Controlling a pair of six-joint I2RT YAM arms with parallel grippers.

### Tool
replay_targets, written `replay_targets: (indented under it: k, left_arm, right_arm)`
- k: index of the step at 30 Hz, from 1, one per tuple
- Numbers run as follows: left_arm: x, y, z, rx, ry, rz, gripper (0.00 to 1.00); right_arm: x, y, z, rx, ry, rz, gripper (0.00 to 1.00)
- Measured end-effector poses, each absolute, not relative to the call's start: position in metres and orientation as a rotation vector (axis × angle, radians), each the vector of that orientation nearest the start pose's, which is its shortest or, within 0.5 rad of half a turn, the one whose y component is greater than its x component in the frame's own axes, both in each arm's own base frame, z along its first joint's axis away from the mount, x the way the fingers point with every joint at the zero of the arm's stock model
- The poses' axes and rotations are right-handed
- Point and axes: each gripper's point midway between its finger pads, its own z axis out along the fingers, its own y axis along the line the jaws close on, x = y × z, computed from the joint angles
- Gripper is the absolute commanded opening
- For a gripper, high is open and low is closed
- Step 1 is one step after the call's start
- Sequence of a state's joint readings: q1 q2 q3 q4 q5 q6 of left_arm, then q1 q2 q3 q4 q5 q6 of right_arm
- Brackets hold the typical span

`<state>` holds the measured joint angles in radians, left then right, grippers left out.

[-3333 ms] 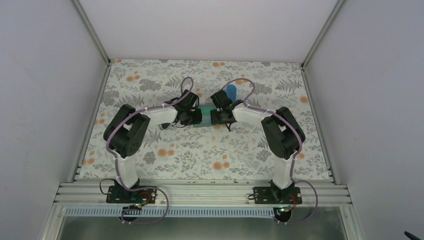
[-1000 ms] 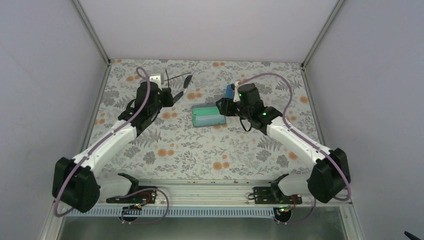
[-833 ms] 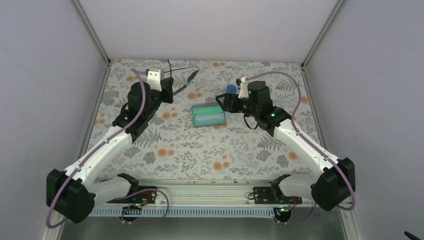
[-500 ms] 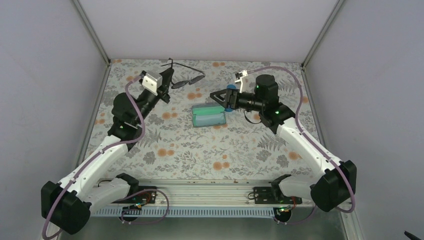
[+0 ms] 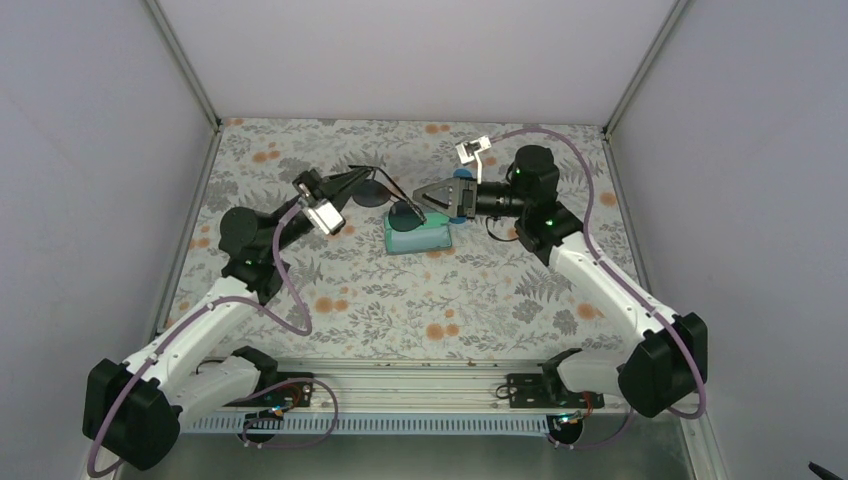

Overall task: Organize the sunglasses
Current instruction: Fold the sunglasses.

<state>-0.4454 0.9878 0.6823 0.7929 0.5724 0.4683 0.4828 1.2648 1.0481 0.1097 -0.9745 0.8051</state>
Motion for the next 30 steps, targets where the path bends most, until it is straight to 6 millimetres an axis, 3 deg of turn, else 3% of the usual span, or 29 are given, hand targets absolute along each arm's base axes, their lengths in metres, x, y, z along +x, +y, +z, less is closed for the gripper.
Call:
replay_targets:
  k: [7, 17, 23, 30]
  left_arm:
    - [0.225, -0.235, 0.415, 1.07, 0.575, -0.285, 0.03]
    - [0.208, -0.247, 0.417, 1.226, 0.478, -0.297, 0.02]
    - [0.204, -0.251, 0.413, 1.287, 0.461, -0.313, 0.02]
    - [0.207, -0.253, 0.402, 1.323, 0.485, -0.323, 0.02]
  right_arm:
    - [0.248, 0.3, 0.349, -0.603, 1.904, 1.799, 0.67]
    - [0.234, 0.313, 0.337, -0.671, 1.958, 1.898, 0.52]
    - [0.218, 0.326, 0.33, -0.729, 1.995, 1.963, 0.54]
    - [0.221, 0.327, 0.327, -0.681, 2.029, 1.956, 0.59]
